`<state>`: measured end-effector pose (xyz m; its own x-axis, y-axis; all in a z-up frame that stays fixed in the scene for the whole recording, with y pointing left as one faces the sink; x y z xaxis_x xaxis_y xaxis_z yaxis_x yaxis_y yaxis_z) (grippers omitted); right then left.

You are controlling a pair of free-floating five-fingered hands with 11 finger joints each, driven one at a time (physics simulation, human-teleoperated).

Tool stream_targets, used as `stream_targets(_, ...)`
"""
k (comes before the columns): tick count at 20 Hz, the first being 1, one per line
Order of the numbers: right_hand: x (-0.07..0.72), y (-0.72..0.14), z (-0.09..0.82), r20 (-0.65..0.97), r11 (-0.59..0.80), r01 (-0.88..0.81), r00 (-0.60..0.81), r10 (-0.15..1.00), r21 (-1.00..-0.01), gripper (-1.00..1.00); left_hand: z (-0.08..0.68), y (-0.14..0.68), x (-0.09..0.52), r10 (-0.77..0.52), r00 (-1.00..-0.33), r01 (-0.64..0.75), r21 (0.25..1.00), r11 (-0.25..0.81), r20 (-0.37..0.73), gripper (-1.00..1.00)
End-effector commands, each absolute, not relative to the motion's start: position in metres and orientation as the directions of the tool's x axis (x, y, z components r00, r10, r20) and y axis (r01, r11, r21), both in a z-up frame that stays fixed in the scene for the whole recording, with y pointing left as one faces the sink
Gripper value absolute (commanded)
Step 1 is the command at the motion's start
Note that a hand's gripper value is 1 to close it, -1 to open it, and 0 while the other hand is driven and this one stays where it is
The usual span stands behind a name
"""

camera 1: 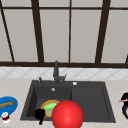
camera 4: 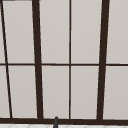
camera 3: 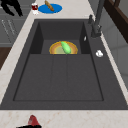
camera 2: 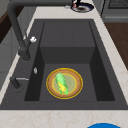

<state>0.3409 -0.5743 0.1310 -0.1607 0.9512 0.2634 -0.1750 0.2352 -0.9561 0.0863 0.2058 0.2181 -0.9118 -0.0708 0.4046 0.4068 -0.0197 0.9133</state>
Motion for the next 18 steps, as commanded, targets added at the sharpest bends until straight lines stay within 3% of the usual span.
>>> stream_targets(1, 0.338, -0.585, 0.162, 0.274, 0.248, -0.172, -0.149, 0.950, -0.953, 1.00, 0.218, 0.206, 0.086, -0.071, -0.912, 0.407, 0.913, -0.020, 0.405, 0.00)
stream_targets(18, 0.230, -0.628, 0.260, 0.293, 0.281, -0.100, -0.144, 0.945, -0.955, 1.00, 0.218, 0.206, 0.086, -0.071, -0.912, 0.407, 0.913, -0.020, 0.405, 0.00)
